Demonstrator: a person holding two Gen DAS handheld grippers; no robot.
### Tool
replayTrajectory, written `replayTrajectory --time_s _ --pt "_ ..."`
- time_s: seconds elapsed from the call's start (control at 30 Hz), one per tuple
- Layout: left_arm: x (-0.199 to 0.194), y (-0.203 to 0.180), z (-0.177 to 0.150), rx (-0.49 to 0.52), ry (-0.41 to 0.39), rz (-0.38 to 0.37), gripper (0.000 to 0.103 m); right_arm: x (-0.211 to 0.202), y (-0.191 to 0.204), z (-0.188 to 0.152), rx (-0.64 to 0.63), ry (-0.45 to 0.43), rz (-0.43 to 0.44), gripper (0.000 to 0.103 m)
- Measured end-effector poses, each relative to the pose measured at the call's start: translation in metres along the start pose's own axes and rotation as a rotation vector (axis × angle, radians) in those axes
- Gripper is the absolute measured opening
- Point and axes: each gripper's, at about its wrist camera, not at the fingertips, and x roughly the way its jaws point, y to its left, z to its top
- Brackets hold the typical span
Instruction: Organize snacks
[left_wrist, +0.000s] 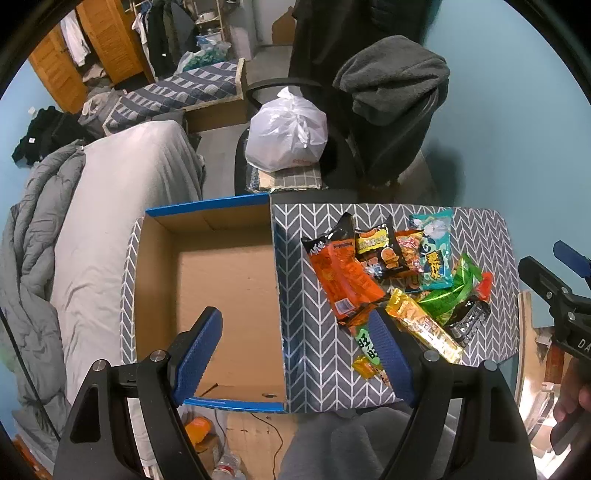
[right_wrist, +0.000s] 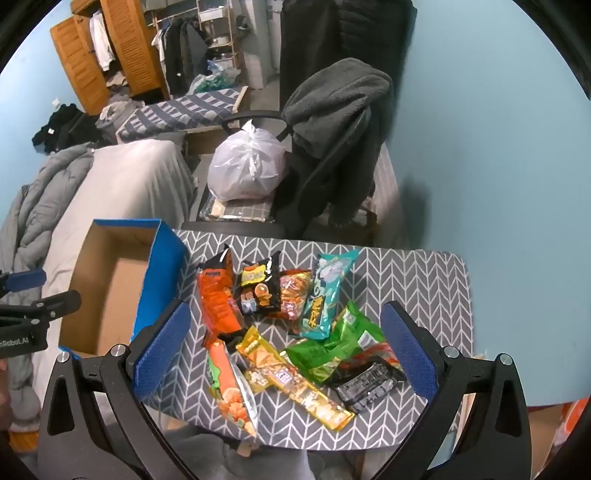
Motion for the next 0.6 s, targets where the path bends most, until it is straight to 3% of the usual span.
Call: replayTrajectory --time_s 0.6 --pt "-0.0019 -0.0073 -0.002 0.015 -0.003 -0.012 0.082 -0.0013 -0.0047 -0.0038 0.004 0.0 0.01 0.101"
